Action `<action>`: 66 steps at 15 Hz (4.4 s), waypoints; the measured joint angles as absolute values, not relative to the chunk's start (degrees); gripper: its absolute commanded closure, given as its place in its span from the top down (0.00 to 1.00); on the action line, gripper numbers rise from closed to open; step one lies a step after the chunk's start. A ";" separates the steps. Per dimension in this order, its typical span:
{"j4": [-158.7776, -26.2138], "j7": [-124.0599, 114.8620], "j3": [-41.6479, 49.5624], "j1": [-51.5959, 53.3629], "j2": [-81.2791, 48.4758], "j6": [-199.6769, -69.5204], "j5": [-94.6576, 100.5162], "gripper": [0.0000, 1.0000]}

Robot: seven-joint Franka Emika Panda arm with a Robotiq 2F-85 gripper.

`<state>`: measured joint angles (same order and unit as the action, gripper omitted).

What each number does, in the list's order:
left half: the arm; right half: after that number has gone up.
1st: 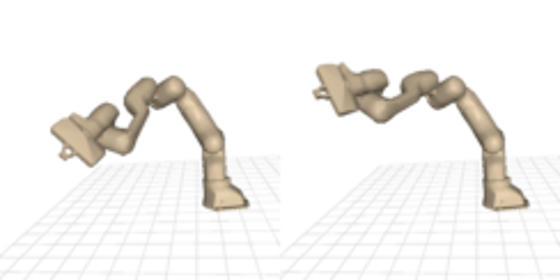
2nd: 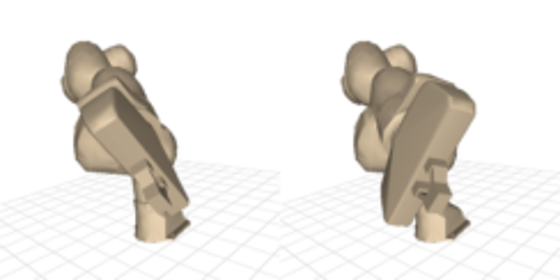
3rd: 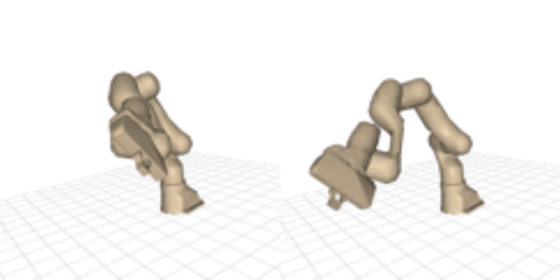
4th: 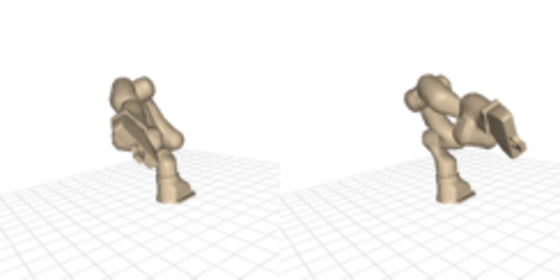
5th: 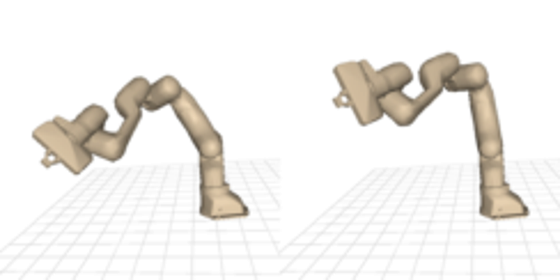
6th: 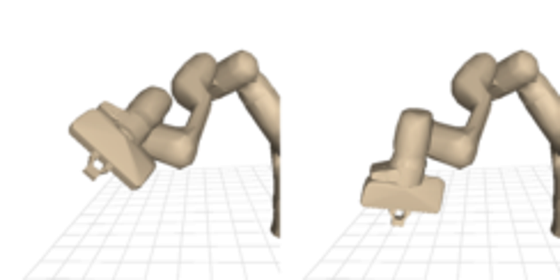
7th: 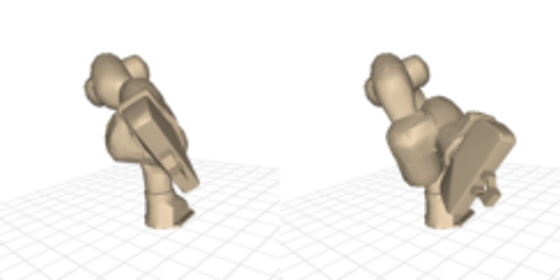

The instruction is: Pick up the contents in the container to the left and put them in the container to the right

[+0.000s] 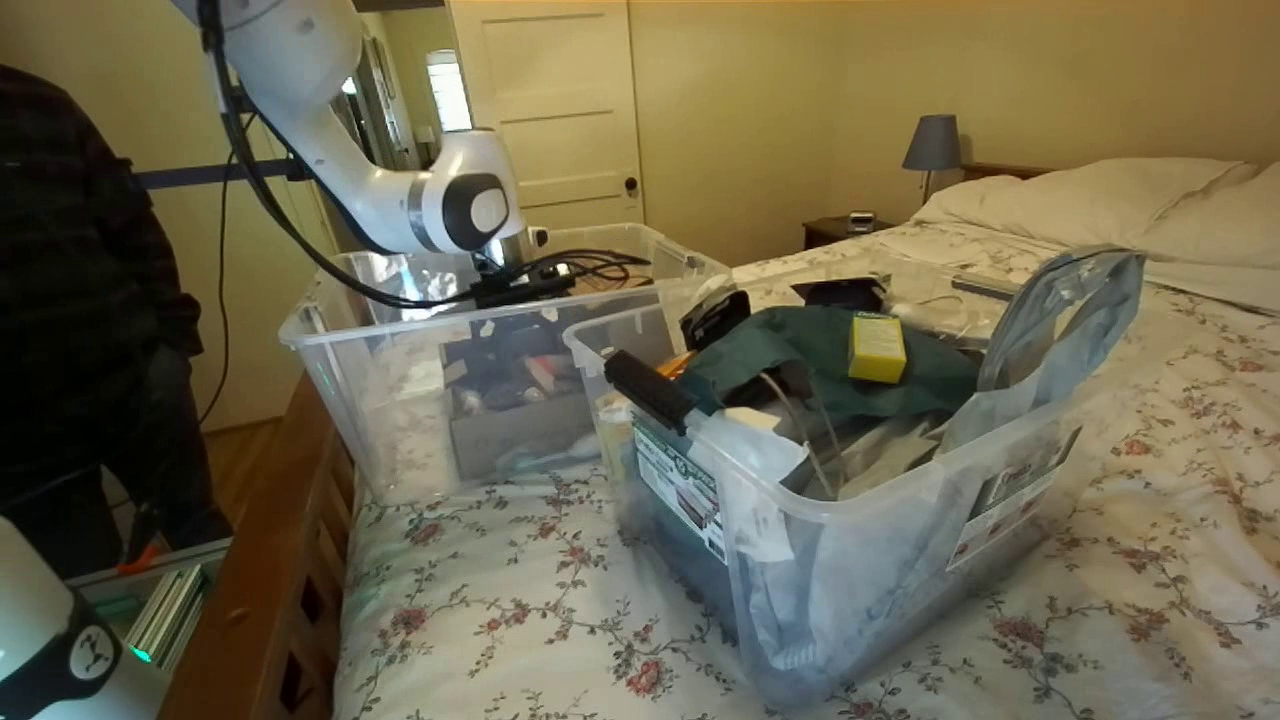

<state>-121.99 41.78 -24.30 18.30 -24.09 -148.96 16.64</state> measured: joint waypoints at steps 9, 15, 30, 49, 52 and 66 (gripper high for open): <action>-121.88 51.99 -26.54 14.59 -30.18 -150.82 12.66 0.92; -122.56 52.12 -26.43 14.39 -28.72 -152.73 12.70 0.75; -124.12 52.29 -25.89 15.10 -28.47 -152.53 12.82 0.58; -122.64 47.93 -22.74 19.57 -23.71 -147.07 16.40 0.27; -123.72 48.17 -22.93 19.65 -21.76 -144.95 16.44 0.47; -119.79 48.62 -21.09 19.42 -28.79 -142.99 16.35 0.61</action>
